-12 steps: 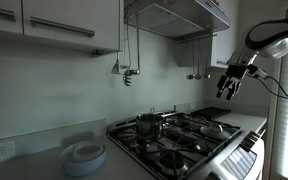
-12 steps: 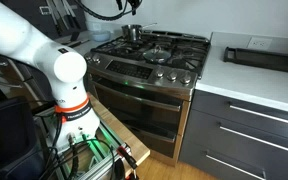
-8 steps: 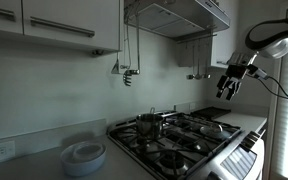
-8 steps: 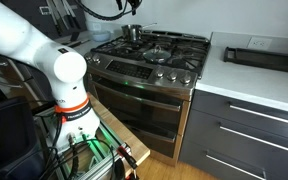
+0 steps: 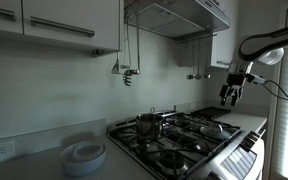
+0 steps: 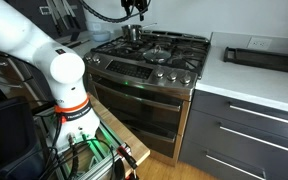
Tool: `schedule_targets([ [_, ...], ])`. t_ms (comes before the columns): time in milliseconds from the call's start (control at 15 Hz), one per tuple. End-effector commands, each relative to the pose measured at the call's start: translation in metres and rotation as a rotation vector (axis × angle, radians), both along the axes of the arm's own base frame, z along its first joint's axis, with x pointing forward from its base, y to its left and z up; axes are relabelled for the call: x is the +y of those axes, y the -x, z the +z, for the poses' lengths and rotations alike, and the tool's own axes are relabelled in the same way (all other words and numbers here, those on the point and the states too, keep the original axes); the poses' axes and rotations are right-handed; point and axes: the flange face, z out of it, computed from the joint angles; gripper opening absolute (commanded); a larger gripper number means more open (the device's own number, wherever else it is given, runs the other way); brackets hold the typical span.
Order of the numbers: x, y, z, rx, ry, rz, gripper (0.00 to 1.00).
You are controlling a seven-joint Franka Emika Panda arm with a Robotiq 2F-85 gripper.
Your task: Move the silver pot to the right
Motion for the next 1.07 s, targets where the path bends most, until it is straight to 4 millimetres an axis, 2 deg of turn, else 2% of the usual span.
schedule_targets([
  [0, -0.02, -0.032, -0.046, 0.085, 0.061, 0.051, 1.0],
  [267, -0.031, -0.055, -0.086, 0.078, 0.077, 0.098, 1.0],
  [600, -0.03, -0.081, -0.111, 0.025, 0.059, 0.098, 1.0],
  [1000, -0.037, -0.091, -0.133, 0.055, -0.007, 0.081, 1.0],
])
